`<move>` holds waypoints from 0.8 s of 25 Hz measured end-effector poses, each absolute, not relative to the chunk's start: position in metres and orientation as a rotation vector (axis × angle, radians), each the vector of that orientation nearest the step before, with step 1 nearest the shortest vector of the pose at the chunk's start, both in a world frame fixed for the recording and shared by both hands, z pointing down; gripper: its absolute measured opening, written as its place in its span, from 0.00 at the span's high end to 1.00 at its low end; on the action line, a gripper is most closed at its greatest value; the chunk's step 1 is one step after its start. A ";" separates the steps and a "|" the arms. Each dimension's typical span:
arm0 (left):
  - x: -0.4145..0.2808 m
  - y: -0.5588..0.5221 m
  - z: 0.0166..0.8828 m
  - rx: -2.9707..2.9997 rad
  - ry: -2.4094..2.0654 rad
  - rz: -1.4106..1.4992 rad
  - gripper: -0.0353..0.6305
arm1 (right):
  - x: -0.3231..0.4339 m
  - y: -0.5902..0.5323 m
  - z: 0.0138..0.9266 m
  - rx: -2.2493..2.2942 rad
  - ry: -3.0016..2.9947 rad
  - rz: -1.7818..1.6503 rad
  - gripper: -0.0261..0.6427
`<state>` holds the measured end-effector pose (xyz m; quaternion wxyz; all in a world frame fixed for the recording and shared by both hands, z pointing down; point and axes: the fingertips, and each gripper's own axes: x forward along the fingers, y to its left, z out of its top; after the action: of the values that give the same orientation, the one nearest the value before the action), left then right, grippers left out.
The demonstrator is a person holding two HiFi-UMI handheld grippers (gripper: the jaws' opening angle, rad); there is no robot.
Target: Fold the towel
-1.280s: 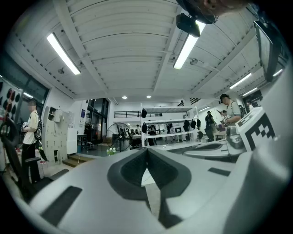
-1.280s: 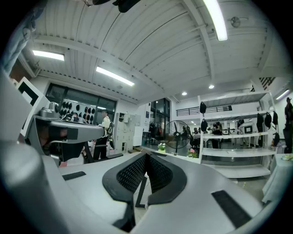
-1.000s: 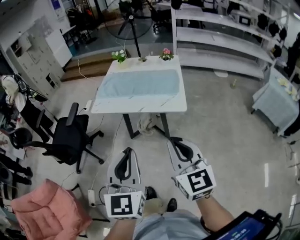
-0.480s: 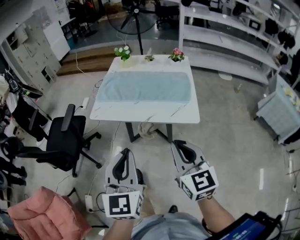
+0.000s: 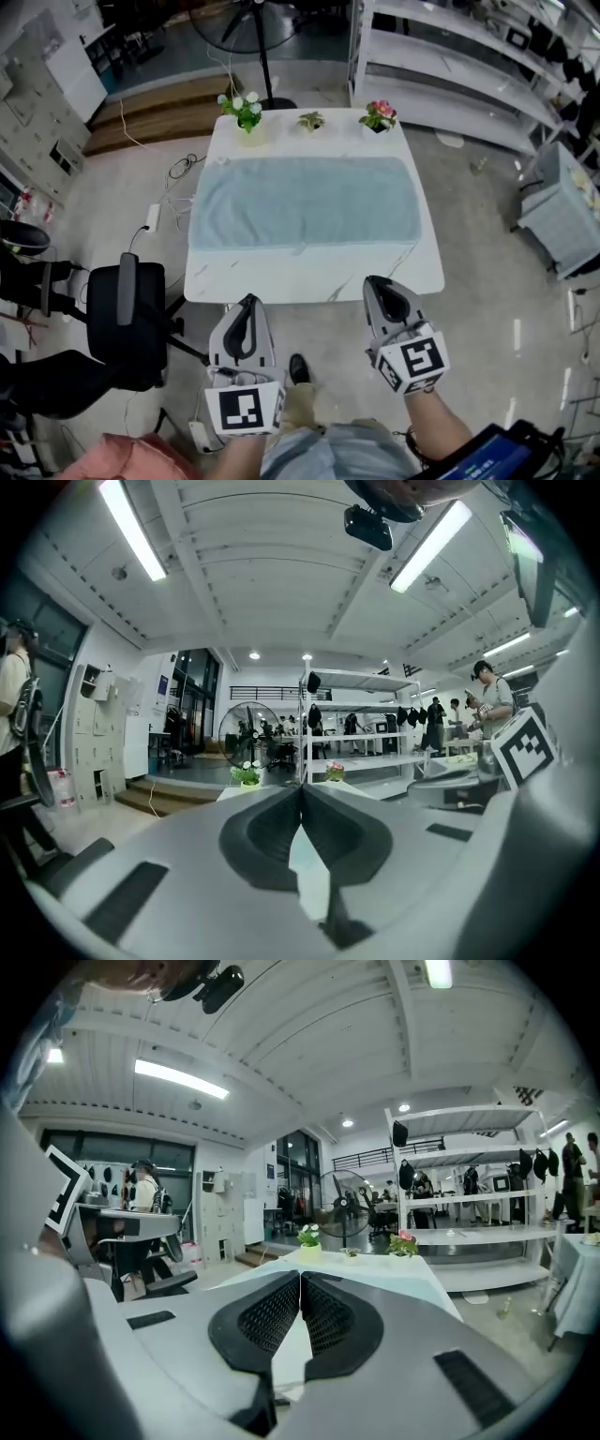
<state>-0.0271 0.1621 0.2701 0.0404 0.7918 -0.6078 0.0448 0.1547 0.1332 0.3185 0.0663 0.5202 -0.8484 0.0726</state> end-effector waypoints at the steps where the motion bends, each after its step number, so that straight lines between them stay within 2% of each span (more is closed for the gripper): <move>1: -0.034 0.147 0.270 2.438 -1.845 0.139 0.94 | 0.150 0.119 0.319 1.587 -2.541 0.217 0.93; 11: -0.060 0.039 0.243 2.553 -1.769 0.101 0.94 | 0.131 0.021 0.285 1.750 -2.432 0.167 0.93; 20: -0.038 -0.012 0.248 2.559 -1.722 0.133 0.94 | 0.185 -0.018 0.285 1.835 -2.350 0.172 0.93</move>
<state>-0.0378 -0.0116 0.2483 0.0269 0.8286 -0.5576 0.0429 0.1855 -0.0178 0.2846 0.0774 0.6126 -0.7845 0.0574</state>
